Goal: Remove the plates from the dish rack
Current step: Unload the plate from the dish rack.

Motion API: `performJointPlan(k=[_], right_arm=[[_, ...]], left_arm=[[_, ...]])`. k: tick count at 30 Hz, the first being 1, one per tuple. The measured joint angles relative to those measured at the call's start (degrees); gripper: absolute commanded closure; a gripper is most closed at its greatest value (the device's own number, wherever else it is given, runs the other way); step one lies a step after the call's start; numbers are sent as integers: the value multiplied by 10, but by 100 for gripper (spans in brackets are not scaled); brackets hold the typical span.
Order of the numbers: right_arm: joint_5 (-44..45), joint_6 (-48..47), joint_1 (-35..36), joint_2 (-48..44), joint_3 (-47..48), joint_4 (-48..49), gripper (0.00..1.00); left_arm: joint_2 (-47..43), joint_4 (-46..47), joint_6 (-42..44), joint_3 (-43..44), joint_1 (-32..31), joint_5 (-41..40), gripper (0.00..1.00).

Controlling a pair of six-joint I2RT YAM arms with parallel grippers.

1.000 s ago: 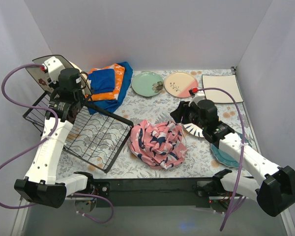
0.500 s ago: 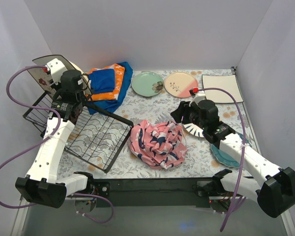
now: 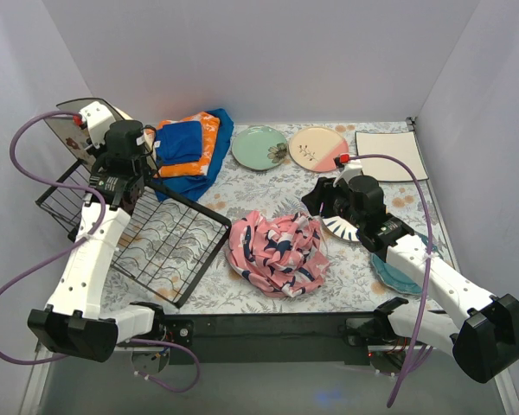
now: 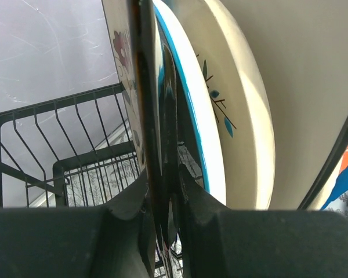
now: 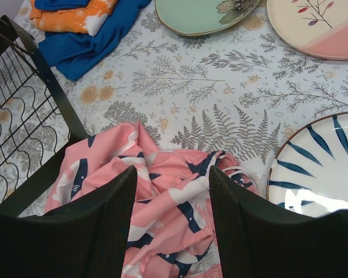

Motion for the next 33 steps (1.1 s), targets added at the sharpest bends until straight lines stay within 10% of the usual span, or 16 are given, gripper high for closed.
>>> performJointPlan(k=[33], right_arm=[[25, -2, 0, 3, 0, -6, 41]], left_arm=[[77, -172, 26, 252, -30, -30, 100]])
